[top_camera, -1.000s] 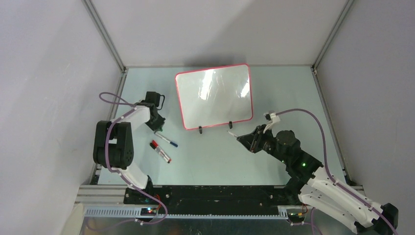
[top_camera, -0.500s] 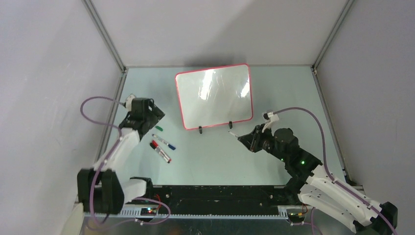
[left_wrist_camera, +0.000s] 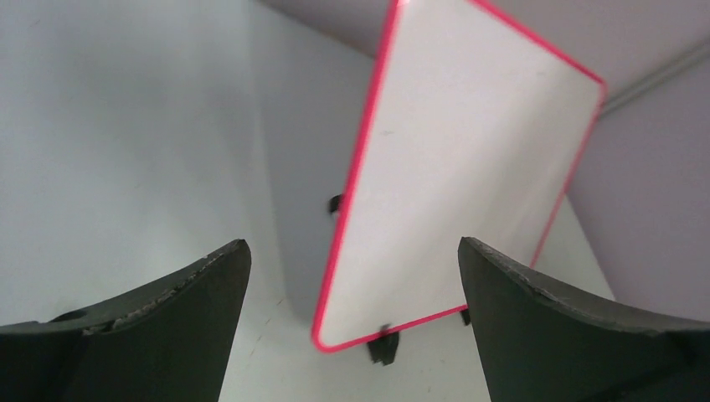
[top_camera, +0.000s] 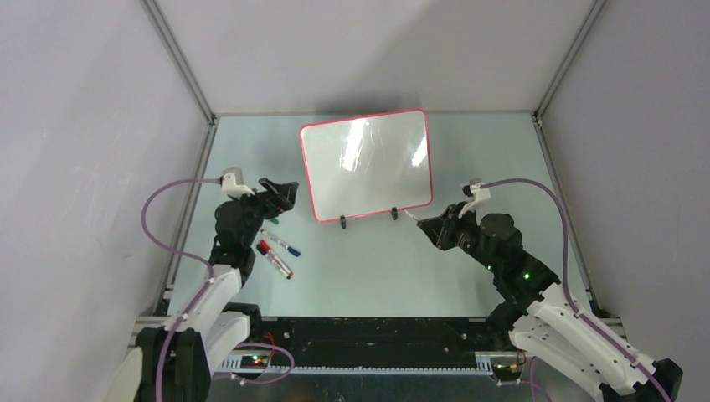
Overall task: Write a sentence on the whiteboard
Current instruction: Place the pen cap at the center of the board, then move the whiteboard to the center of the board.
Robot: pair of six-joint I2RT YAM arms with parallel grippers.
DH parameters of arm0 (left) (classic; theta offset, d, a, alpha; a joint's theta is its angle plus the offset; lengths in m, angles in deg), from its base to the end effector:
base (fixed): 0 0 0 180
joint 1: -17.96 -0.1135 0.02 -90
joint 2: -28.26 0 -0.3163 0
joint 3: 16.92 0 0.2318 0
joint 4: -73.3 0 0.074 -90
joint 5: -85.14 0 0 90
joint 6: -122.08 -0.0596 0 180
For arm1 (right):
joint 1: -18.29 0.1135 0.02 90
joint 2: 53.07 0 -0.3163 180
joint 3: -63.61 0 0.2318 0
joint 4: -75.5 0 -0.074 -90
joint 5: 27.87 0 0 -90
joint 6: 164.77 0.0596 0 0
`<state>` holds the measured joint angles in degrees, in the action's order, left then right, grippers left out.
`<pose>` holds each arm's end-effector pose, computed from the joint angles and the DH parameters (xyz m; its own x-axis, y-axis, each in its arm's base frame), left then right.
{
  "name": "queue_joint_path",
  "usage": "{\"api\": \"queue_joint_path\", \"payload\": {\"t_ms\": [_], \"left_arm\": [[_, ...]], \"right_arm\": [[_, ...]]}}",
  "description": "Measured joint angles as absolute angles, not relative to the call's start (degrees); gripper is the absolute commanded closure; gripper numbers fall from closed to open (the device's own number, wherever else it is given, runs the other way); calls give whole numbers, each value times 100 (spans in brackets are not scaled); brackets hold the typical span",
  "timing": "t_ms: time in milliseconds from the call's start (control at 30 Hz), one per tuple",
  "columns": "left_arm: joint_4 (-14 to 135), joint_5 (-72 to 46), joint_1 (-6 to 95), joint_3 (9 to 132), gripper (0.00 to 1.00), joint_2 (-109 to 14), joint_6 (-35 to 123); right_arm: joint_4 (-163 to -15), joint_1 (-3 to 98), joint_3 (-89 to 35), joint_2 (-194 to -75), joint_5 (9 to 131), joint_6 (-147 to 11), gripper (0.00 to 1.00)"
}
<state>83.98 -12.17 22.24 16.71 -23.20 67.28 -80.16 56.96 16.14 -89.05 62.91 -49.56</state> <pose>0.1746 -0.0207 0.2734 -0.2167 -0.5571 -0.8017 0.0918 0.8059 -0.5849 0.0943 0.0765 0.3158 -0.4276 0.2033 -0.8808 -0.5007 0.7580 0.4180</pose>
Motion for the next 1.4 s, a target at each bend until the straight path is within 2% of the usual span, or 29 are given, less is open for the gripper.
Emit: {"api": "queue_joint_path", "payload": {"t_ms": [267,600,967,1033,1100,1167,1400], "left_arm": [[9858,-3025,2036,2716,1,-4115,6573],[11040,-4190,1546,3557,5,-5533,6971],[12006,-4907,1360,4305,23,-7000,7655],[12122,-4946,1284,4401,28,-7157,7812],[12203,-4981,1220,4462,38,-7236,7919],[12382,-5060,1181,4567,42,-7345,8098],[13492,-5469,1172,5074,45,-8016,9060]], "right_arm": [[-7996,5469,1614,-8997,6417,-5048,100],[-8169,5320,1614,-8993,6710,-5249,100],[-8553,5128,1592,-9222,7005,-5375,100],[-8562,5082,1566,-9290,7056,-5384,100],[-8593,5025,1538,-9358,7110,-5384,100],[-8702,4957,1522,-9423,7215,-5382,100],[-9032,4804,1509,-9729,7508,-5279,100]]}}
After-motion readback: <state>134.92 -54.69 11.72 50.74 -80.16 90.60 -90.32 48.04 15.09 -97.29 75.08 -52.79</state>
